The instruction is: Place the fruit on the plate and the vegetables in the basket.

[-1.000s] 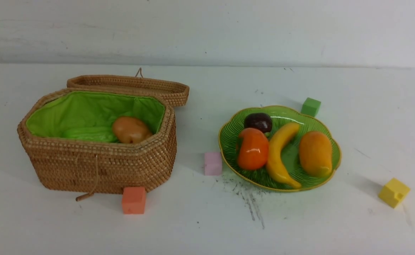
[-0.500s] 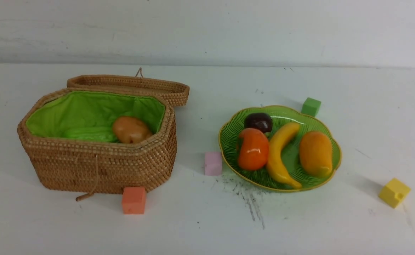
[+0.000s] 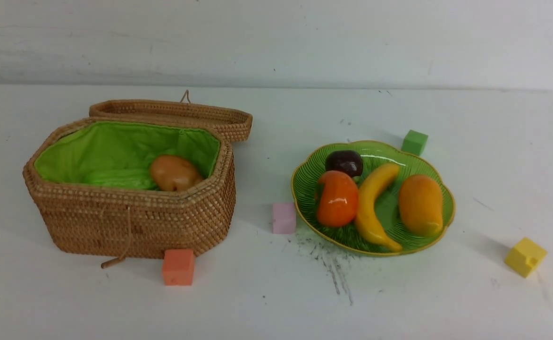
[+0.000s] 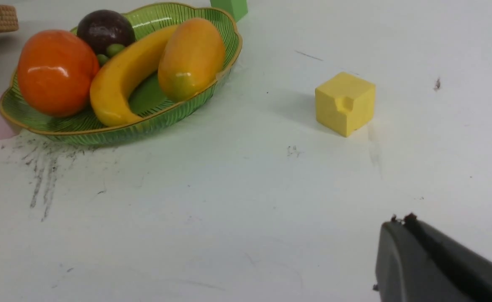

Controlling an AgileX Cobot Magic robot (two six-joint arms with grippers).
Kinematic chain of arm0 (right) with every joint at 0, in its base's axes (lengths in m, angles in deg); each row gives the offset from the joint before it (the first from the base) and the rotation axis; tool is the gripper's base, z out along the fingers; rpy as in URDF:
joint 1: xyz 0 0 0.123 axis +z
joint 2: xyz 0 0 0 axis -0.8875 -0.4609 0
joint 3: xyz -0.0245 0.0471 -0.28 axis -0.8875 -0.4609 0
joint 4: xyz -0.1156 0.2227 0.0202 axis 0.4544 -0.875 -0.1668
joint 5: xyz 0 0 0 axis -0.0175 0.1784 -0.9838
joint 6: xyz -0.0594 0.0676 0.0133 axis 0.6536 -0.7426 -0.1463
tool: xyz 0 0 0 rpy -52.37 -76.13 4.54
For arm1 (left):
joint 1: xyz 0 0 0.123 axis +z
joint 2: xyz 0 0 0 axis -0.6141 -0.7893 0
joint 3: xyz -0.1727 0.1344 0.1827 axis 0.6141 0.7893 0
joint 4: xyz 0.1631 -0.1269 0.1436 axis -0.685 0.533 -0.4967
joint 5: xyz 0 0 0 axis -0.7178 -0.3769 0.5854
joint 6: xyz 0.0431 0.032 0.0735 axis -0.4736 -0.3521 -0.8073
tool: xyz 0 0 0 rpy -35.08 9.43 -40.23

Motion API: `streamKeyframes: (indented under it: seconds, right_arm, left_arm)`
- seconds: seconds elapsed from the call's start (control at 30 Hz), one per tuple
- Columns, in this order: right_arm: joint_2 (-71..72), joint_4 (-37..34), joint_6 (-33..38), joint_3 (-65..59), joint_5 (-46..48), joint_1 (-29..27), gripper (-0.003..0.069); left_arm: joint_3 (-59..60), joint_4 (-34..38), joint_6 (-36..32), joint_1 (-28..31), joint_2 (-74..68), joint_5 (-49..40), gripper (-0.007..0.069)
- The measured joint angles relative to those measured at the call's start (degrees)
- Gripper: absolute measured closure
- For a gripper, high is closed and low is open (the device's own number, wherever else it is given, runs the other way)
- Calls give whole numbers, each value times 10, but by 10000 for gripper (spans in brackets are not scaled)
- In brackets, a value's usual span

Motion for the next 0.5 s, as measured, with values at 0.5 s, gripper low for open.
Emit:
streamKeyframes:
  seconds: [0.5]
  right_arm:
    - [0,0,0,0,0,0,659]
  left_arm:
    - [46,-70,60,287,53,87,637]
